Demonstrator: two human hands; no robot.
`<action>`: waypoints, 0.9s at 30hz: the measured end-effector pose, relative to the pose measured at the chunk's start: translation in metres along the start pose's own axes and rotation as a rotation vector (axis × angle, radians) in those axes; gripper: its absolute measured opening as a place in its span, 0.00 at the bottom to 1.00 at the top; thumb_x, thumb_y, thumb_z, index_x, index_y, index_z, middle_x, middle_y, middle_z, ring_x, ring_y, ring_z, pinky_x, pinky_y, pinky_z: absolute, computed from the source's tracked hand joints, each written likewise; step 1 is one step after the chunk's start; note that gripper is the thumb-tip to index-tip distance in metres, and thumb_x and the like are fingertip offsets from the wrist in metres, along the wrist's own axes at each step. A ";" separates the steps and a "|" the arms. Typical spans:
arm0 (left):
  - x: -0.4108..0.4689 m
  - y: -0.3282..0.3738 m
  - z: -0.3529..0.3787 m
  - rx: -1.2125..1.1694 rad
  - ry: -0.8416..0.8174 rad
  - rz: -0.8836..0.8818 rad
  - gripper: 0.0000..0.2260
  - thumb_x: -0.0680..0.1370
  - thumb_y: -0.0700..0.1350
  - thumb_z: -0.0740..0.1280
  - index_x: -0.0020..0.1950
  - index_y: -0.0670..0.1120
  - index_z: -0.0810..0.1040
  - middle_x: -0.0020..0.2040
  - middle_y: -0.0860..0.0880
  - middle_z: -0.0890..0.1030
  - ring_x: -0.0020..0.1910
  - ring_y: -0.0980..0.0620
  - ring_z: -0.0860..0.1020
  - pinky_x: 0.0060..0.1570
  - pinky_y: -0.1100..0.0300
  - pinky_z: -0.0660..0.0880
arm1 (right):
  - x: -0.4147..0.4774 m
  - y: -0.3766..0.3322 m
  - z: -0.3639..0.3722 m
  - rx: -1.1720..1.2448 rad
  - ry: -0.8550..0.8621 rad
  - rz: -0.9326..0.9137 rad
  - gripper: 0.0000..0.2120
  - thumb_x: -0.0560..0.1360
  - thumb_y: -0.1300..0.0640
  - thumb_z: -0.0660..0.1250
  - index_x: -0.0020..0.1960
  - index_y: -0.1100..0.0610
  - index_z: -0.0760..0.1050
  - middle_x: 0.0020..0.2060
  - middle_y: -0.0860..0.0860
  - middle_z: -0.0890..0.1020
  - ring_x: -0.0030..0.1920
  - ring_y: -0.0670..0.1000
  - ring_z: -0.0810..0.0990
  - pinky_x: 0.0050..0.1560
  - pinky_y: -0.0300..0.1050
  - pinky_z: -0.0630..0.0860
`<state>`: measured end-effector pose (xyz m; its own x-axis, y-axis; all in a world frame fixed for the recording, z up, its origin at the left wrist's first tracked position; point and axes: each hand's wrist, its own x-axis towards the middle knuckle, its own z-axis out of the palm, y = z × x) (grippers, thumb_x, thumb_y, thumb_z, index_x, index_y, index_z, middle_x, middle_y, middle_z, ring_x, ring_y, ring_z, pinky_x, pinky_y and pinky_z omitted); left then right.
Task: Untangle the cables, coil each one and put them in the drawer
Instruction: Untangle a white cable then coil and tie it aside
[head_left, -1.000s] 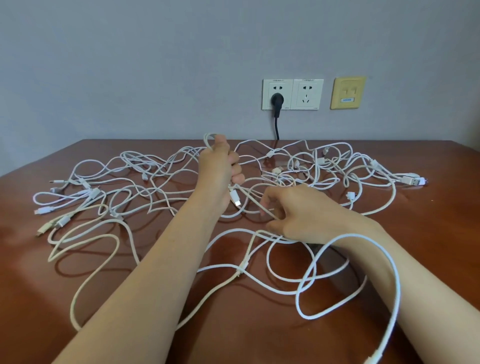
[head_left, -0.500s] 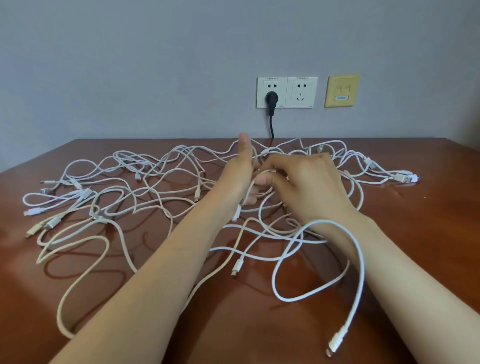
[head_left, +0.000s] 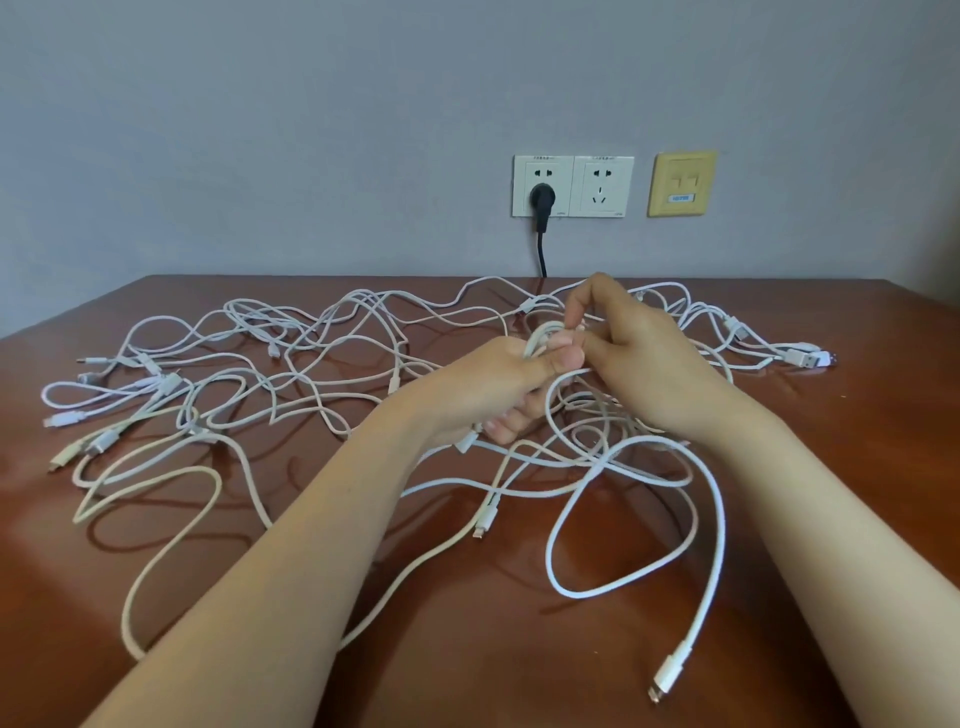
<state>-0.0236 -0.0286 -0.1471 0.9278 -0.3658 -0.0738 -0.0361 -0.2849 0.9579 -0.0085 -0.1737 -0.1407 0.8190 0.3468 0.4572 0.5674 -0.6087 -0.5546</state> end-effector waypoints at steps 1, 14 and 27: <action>0.000 0.000 0.000 0.019 -0.002 -0.004 0.13 0.78 0.54 0.59 0.41 0.45 0.64 0.20 0.55 0.60 0.18 0.60 0.56 0.20 0.70 0.53 | 0.000 0.001 -0.001 0.031 -0.014 0.007 0.04 0.77 0.59 0.62 0.45 0.54 0.66 0.20 0.46 0.71 0.23 0.44 0.68 0.31 0.44 0.62; 0.006 -0.008 -0.019 -0.268 0.289 0.134 0.17 0.82 0.51 0.53 0.37 0.44 0.66 0.20 0.53 0.62 0.15 0.58 0.58 0.17 0.70 0.56 | -0.005 0.000 0.017 -0.219 -0.102 0.028 0.07 0.80 0.50 0.56 0.51 0.53 0.67 0.38 0.54 0.78 0.46 0.60 0.76 0.42 0.48 0.64; 0.018 -0.009 -0.001 0.019 0.556 0.173 0.20 0.81 0.50 0.57 0.31 0.45 0.65 0.14 0.53 0.64 0.13 0.59 0.61 0.19 0.67 0.60 | -0.009 -0.006 0.026 -0.286 -0.036 -0.013 0.11 0.81 0.53 0.53 0.50 0.58 0.70 0.34 0.51 0.71 0.47 0.62 0.75 0.42 0.45 0.59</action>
<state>-0.0068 -0.0320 -0.1571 0.9633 0.1104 0.2447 -0.2061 -0.2799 0.9377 -0.0171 -0.1545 -0.1591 0.8173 0.3777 0.4352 0.5346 -0.7789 -0.3280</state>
